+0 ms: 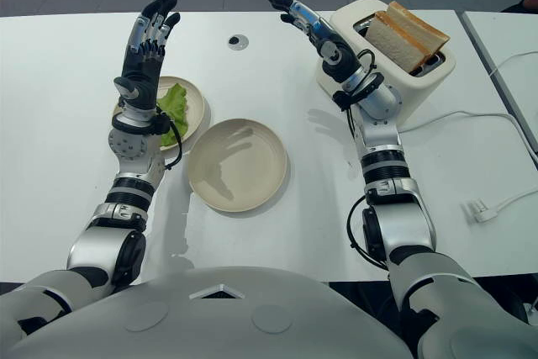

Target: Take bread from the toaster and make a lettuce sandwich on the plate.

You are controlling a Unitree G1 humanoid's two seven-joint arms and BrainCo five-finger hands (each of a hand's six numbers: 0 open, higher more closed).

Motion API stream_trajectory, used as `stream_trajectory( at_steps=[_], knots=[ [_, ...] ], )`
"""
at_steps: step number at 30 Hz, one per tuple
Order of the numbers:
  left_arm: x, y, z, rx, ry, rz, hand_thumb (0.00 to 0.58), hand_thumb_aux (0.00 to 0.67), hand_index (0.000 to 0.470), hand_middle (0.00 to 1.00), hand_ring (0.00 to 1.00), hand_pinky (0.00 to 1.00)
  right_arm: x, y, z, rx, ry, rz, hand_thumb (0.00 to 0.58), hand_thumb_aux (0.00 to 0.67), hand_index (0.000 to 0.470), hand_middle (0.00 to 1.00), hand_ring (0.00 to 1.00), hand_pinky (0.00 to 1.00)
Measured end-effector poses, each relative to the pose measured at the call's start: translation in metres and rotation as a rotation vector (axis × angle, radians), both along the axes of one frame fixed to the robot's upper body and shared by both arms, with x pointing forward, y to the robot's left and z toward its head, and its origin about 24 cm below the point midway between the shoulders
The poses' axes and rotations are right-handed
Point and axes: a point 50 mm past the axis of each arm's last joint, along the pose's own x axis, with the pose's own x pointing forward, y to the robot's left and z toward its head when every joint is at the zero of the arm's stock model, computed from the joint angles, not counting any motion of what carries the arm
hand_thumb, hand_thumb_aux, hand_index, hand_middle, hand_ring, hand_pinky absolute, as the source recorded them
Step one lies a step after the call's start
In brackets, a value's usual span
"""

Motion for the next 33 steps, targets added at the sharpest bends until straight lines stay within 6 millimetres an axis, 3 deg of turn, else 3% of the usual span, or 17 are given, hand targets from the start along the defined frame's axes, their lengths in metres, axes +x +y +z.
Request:
stream_trajectory(
  at_steps=[11,13,15,19,22,27,31,32,33],
  knots=[
    [0.0,-0.003,-0.002,0.026,0.007,-0.02,0.0,0.0,0.0,0.0,0.0,0.0,-0.001,0.0,-0.001,-0.009,-0.006,-0.012,0.0,0.0,0.0,0.0,0.0,0.0],
    [0.0,-0.002,-0.003,0.026,0.008,-0.018,0.0,0.0,0.0,0.0,0.0,0.0,-0.002,-0.004,0.009,-0.005,-0.049,-0.023,0.0,0.0,0.0,0.0,0.0,0.0],
    [0.0,-0.002,-0.002,0.026,0.008,-0.018,0.0,0.0,0.0,0.0,0.0,0.0,-0.004,-0.021,0.023,-0.027,-0.117,-0.097,0.0,0.0,0.0,0.0,0.0,0.0],
    [0.0,-0.004,-0.002,0.038,0.003,-0.033,0.0,0.0,0.0,0.0,0.0,0.0,-0.012,-0.095,0.076,-0.265,-0.368,-0.484,0.0,0.0,0.0,0.0,0.0,0.0],
    [0.0,-0.004,-0.003,0.044,0.004,-0.036,0.0,0.0,0.0,0.0,0.0,0.0,-0.008,-0.121,0.089,-0.453,-0.416,-0.711,0.0,0.0,0.0,0.0,0.0,0.0],
    [0.0,-0.003,-0.004,0.048,0.005,-0.042,0.0,0.0,0.0,0.0,0.0,0.0,0.0,-0.185,0.074,-0.762,-0.251,-1.061,0.0,0.0,0.0,0.0,0.0,0.0],
    [0.001,-0.004,-0.008,0.058,0.027,-0.05,0.0,0.0,0.0,0.0,0.0,0.0,0.004,-0.203,0.041,-0.861,-0.041,-1.071,0.0,0.0,0.0,0.0,0.0,0.0],
    [0.001,-0.004,-0.009,0.057,0.031,-0.049,0.0,0.0,0.0,0.0,0.0,0.0,0.005,-0.203,0.036,-0.878,-0.014,-1.058,0.087,0.053,0.037,0.0,0.0,0.0],
    [0.001,-0.003,-0.009,0.058,0.031,-0.049,0.0,0.0,0.0,0.0,0.0,0.0,0.006,-0.203,0.031,-0.895,0.01,-1.04,0.379,0.276,0.194,0.0,0.0,0.0]
  ],
)
